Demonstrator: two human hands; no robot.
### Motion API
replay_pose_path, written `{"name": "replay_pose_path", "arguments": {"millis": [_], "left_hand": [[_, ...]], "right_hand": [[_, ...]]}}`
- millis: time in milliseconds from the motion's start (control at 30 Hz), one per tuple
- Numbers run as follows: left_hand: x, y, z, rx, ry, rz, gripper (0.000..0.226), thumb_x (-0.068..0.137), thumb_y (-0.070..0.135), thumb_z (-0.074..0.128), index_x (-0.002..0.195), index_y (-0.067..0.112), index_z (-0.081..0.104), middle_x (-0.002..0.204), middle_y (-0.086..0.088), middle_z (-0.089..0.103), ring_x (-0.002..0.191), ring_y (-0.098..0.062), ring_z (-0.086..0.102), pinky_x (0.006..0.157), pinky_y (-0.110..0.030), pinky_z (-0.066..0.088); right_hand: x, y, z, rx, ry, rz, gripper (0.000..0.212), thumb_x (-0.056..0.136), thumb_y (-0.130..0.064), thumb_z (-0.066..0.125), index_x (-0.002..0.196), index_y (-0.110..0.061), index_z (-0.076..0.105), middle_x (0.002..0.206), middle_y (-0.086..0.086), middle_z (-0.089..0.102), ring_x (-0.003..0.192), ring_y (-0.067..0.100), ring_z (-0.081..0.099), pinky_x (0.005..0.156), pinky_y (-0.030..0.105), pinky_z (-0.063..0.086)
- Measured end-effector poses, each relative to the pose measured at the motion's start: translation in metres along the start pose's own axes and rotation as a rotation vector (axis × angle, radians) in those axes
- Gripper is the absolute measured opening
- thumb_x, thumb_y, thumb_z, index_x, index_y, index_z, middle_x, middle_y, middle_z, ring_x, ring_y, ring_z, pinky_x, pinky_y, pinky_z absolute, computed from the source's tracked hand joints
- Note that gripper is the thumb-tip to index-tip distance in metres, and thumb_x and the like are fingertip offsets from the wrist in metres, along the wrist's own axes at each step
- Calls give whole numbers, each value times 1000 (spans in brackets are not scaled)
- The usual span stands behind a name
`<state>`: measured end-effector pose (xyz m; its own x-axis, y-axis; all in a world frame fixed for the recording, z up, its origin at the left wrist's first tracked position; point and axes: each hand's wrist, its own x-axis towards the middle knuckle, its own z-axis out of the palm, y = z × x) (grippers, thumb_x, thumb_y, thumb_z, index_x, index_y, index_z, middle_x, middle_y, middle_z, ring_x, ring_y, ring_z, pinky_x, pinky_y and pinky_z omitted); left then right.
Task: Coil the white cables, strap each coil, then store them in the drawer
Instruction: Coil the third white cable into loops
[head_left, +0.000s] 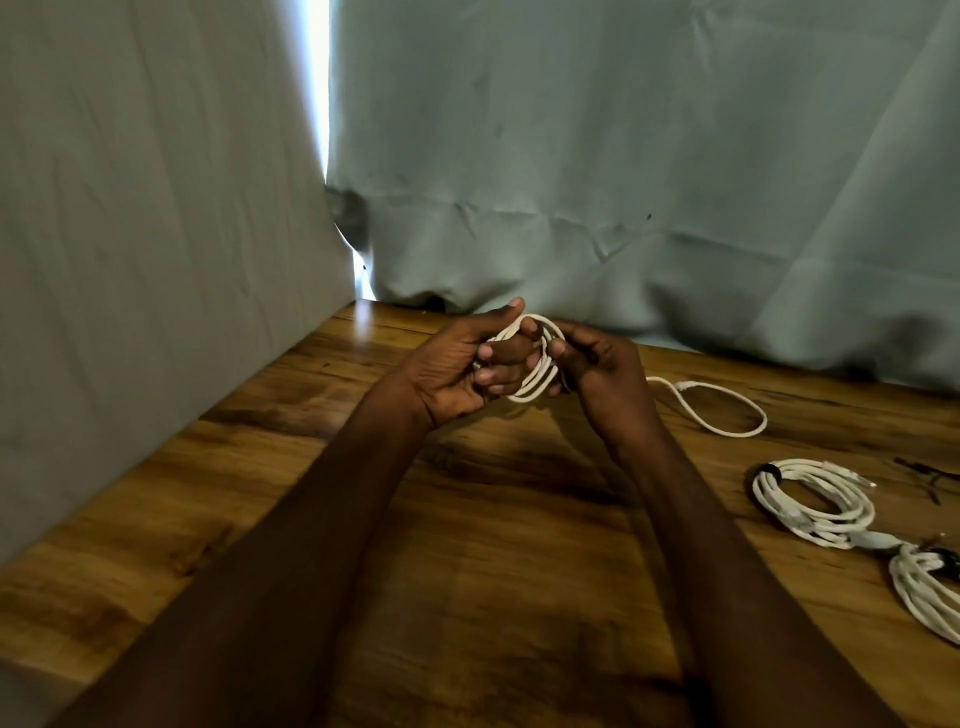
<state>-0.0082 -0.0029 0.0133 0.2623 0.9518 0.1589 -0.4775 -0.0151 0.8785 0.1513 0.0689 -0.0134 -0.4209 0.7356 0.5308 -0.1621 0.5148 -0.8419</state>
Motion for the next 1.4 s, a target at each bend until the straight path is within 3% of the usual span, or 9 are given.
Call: {"name": "replay_pose_path", "arguments": {"millis": [167,300,433,567,733,867,1033,1167,1400], "left_hand": [[4,3,11,-85,21,40,38,110,32,28,83,14,47,38,10,31,26,-3,28,34,-17,23],[6,2,12,-98,-12,55,32,108,24,28,84,12,46,39,9,34,27,-4,27,36,-21,14],[2,7,5,-77,10,72,32,108,26,32,82,14,46,38,10,31,26,-3,25,36,-22,12],[-1,10,4,-99,117,106,33,108,27,33,80,16,45,37,10,31,25,-4,25,34,-21,14],[4,7,1,-186,342,215,33,107,29,38,77,18,45,38,7,33,28,-7,28,32,-20,25],[2,15,-13,-304,424,291,34,106,28,38,74,19,44,40,7,36,29,-7,30,33,-18,23],[-3,24,-30,-404,622,485,37,109,30,38,74,17,45,41,3,44,31,-9,40,33,-16,30],[-3,19,-34,-24,851,598,41,111,33,36,81,9,51,46,-6,60,36,-18,57,41,-22,42],[-1,-1,-33,915,692,467,49,110,36,40,71,13,58,53,-6,60,44,-16,57,48,-24,42]], "right_hand": [[6,0,7,257,195,247,15,99,-11,63,104,-4,76,72,7,73,55,15,61,51,25,49],[7,2,12,561,228,400,39,86,-24,76,116,2,74,85,12,72,80,29,65,83,45,56],[5,1,15,634,190,407,49,90,-21,71,130,6,64,85,9,73,69,19,66,56,25,51],[3,6,19,676,138,401,55,86,-22,72,131,9,62,115,23,69,99,33,64,87,39,54],[-1,5,22,-63,87,211,15,102,-17,63,98,-14,77,76,3,75,64,13,66,64,31,55],[-10,7,23,-863,63,-13,21,100,-37,63,95,-25,79,84,-2,77,80,22,69,74,38,52],[-13,10,27,-992,-85,-17,17,100,-32,61,107,-31,76,97,-2,76,93,24,67,85,45,53],[-16,9,42,-837,-256,-185,19,93,-22,61,102,-22,78,98,1,77,91,25,70,80,42,55],[-24,-24,51,-428,-135,-213,11,90,-16,77,101,-15,79,83,4,78,69,10,70,61,27,49]]}}
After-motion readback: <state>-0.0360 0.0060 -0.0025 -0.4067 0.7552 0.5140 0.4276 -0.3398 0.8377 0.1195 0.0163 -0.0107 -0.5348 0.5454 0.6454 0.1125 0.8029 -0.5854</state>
